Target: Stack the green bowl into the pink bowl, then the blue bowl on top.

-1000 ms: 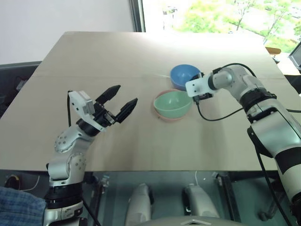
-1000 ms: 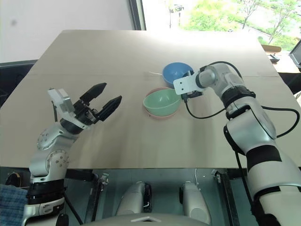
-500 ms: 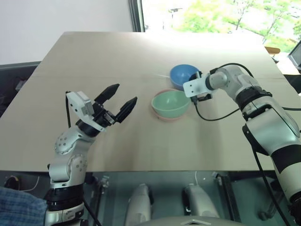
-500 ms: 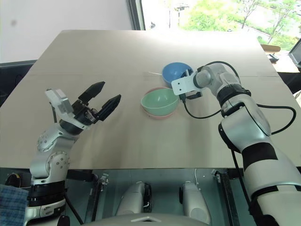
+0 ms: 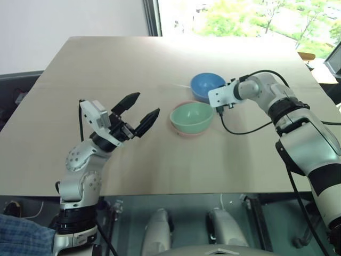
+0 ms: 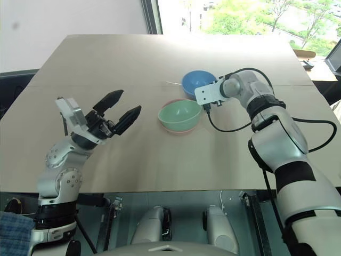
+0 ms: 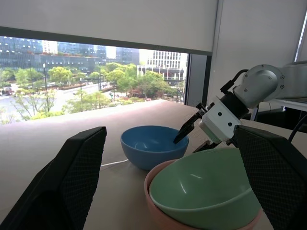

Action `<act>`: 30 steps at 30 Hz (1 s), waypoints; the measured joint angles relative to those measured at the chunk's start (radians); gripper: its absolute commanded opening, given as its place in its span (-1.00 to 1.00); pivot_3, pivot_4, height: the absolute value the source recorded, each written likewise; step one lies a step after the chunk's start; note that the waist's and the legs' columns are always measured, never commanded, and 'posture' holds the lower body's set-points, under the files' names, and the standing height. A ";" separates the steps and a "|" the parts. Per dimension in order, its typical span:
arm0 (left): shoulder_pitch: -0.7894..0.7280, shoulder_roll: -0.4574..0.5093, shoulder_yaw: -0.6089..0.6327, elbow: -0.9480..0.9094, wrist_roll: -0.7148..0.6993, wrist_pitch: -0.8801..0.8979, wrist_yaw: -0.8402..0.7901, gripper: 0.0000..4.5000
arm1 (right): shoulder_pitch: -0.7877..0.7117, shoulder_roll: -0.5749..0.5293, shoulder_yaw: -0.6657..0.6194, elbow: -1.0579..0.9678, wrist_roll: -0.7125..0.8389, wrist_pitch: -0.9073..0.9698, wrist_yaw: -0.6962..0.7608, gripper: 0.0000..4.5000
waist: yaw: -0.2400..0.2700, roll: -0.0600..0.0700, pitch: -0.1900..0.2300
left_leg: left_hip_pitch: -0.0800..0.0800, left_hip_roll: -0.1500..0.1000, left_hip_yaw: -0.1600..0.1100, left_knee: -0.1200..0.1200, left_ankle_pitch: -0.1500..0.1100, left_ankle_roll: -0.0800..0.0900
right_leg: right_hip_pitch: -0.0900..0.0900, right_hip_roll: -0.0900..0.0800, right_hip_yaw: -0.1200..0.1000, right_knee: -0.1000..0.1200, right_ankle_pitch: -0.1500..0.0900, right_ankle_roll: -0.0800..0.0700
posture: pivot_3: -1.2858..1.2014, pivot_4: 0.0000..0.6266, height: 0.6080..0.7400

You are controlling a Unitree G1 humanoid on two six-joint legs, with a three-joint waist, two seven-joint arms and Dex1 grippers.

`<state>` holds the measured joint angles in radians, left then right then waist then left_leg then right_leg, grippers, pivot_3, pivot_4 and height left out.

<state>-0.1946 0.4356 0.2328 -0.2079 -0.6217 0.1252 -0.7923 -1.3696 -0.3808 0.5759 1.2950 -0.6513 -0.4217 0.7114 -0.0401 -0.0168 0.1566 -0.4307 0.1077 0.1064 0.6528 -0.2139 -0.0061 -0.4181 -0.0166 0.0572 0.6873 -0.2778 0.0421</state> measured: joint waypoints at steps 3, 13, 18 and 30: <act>-0.002 0.000 -0.001 0.004 0.000 0.000 -0.003 1.00 | 0.000 -0.002 0.000 0.001 0.000 0.000 0.004 -0.93 | 0.000 0.000 0.000 | 0.000 0.000 0.000 0.000 0.000 0.000 | 0.000 0.000 0.000 0.000 0.000 0.000 | 0.03 -0.52 1.00; -0.013 0.006 -0.006 0.021 0.002 0.000 -0.020 1.00 | -0.003 -0.014 -0.006 -0.011 0.012 -0.038 0.042 -0.97 | 0.000 0.000 0.000 | 0.000 0.000 0.000 -0.001 0.000 0.000 | 0.000 0.000 0.000 -0.001 0.000 0.000 | 0.03 -0.52 1.00; -0.021 0.011 -0.008 0.027 0.002 0.000 -0.032 1.00 | -0.029 -0.054 -0.047 -0.125 0.085 -0.101 0.196 -0.97 | 0.000 0.001 0.001 | 0.000 0.000 0.000 -0.001 0.000 0.000 | 0.000 0.000 0.000 -0.001 0.000 0.000 | 0.03 -0.52 1.00; -0.087 0.013 -0.040 0.095 0.010 0.005 -0.088 1.00 | 0.098 -0.223 -0.124 -0.836 0.418 0.060 0.745 -0.97 | 0.015 0.001 0.001 | -0.001 0.000 -0.002 -0.001 -0.001 0.001 | 0.003 0.000 -0.003 -0.006 0.000 0.001 | 0.03 -0.52 1.00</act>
<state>-0.2813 0.4482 0.1924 -0.1128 -0.6122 0.1300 -0.8802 -1.2720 -0.6043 0.4522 0.4587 -0.2336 -0.3615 1.4560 -0.0254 -0.0156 0.1578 -0.4312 0.1077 0.1047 0.6515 -0.2145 -0.0053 -0.4152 -0.0167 0.0543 0.6811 -0.2775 0.0426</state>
